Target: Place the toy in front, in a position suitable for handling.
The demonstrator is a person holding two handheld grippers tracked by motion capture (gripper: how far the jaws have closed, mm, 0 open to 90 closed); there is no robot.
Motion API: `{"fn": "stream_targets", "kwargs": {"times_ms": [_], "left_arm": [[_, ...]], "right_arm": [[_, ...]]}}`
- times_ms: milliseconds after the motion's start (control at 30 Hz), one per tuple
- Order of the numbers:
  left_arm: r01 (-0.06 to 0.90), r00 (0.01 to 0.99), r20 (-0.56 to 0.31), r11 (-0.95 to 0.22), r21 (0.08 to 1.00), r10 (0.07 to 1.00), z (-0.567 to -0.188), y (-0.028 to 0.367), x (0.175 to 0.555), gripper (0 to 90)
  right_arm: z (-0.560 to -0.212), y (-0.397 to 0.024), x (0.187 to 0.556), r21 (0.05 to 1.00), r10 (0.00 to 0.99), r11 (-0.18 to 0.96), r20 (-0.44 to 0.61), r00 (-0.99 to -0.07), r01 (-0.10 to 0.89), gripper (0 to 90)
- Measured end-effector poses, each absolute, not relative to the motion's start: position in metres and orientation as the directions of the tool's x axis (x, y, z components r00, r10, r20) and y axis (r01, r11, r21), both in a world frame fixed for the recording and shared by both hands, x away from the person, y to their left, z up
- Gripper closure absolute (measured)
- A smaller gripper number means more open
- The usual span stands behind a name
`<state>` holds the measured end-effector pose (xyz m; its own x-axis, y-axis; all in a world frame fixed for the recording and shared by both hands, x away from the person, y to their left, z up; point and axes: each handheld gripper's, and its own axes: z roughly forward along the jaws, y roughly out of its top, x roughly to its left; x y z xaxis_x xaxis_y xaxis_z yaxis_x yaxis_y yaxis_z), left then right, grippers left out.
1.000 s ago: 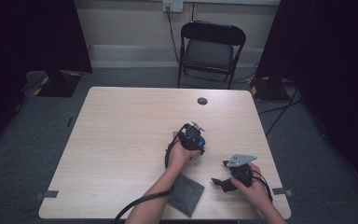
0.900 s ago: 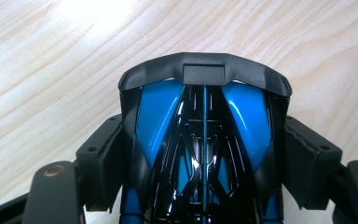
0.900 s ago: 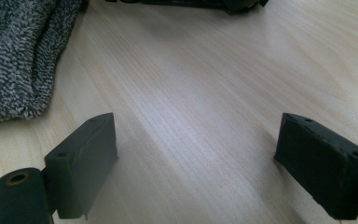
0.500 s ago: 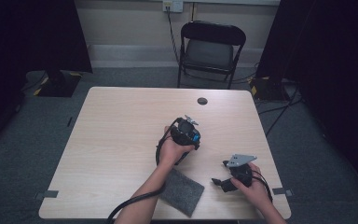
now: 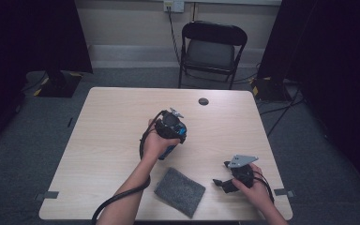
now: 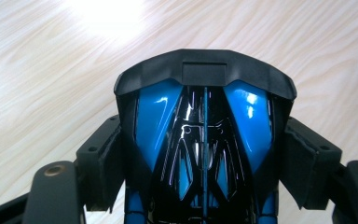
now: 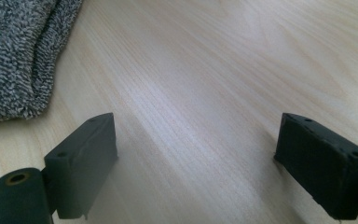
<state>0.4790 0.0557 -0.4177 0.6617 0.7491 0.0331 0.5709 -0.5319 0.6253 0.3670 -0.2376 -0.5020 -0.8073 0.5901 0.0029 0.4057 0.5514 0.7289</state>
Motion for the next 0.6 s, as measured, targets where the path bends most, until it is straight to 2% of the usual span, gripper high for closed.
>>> {"fn": "stream_targets", "kwargs": {"times_ms": [300, 600], "left_arm": [[0.616, 0.648, 0.024, -0.543, 0.571, 0.761, -0.452, 0.086, 0.498, 25.6], [0.620, 0.660, 0.015, -0.556, 0.554, 0.751, -0.471, 0.083, 0.511, 25.5]], "right_arm": [[-0.502, -0.238, 0.367, 0.729, 0.590, 0.551, 0.003, -0.807, 0.406, 11.5], [-0.502, -0.238, 0.367, 0.729, 0.590, 0.551, 0.004, -0.808, 0.406, 11.4]]}}
